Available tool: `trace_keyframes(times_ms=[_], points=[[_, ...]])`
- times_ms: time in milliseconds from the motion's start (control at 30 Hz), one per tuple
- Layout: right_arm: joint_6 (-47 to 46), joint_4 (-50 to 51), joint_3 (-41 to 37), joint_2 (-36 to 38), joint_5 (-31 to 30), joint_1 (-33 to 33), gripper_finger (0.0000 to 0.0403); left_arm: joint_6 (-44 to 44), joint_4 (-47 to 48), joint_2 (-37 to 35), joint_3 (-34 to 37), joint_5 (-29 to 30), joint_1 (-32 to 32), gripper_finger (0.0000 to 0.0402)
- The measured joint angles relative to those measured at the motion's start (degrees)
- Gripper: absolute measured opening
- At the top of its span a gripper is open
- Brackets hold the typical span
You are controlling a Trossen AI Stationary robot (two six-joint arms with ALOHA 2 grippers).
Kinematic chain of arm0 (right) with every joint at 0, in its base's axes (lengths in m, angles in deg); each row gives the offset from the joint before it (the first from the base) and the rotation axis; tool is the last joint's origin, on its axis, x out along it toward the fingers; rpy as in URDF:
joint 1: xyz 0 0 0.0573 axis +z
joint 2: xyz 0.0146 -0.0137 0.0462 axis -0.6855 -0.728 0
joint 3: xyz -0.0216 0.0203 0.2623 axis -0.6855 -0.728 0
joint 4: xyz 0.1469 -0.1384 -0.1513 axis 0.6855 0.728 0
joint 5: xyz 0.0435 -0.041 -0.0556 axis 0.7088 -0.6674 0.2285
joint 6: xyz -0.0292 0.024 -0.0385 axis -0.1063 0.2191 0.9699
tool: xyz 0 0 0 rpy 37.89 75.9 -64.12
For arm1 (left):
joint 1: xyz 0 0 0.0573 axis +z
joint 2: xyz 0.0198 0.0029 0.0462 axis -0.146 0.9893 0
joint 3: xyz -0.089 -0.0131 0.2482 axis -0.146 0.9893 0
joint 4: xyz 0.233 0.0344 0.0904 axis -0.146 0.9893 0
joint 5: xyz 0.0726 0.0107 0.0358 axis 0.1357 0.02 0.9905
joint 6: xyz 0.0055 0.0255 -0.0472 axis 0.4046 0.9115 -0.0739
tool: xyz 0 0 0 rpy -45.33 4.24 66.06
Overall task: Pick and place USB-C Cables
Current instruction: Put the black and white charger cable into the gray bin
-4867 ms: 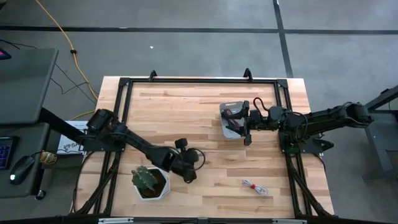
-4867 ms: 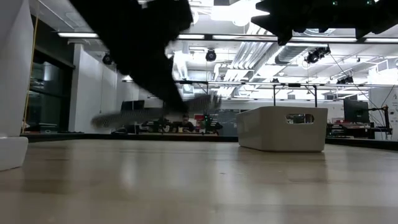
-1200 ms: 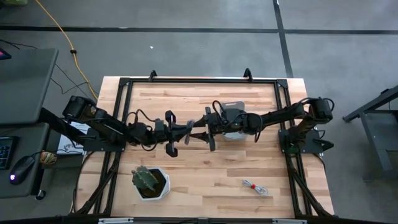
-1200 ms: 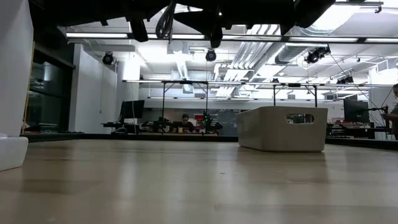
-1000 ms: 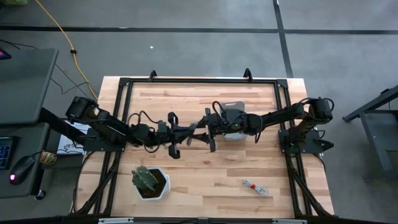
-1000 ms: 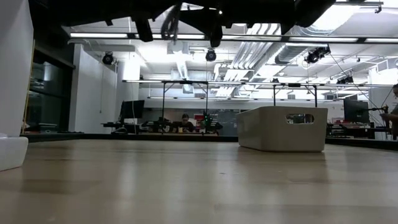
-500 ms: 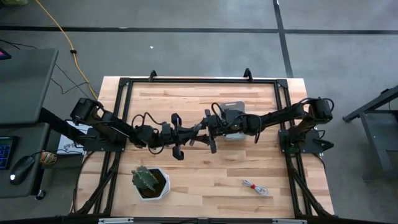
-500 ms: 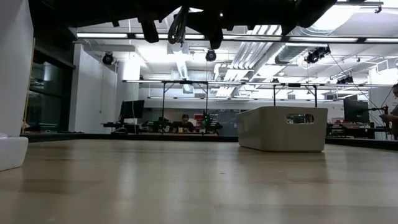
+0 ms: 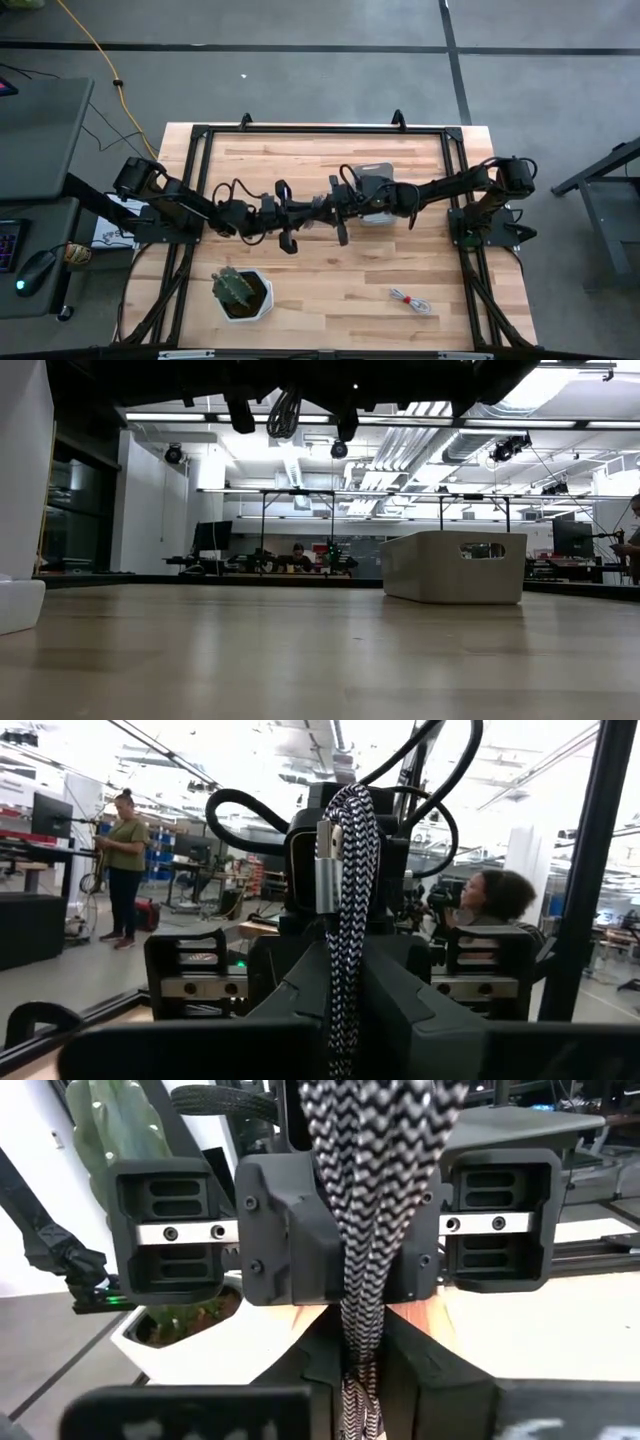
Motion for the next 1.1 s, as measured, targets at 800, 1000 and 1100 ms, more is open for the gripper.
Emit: trace_keyframes(times_ms=[800,1000,1100], points=[[3.22,16.64,-5.22,13.83,-5.72,-1.3,0.0013,-1.52,33.43,-18.23,0.07,-0.87,-0.14,0.0238],[4.29,12.47,-19.91,29.54,-13.28,-1.27,0.0013,-1.53,42.34,-24.56,0.07,-0.46,-0.11,0.0237],[2.59,10.96,-26.96,38.46,-18.1,-1.24,0.0013,-1.53,44.71,-26.93,0.46,0.6,-0.11,0.0238]])
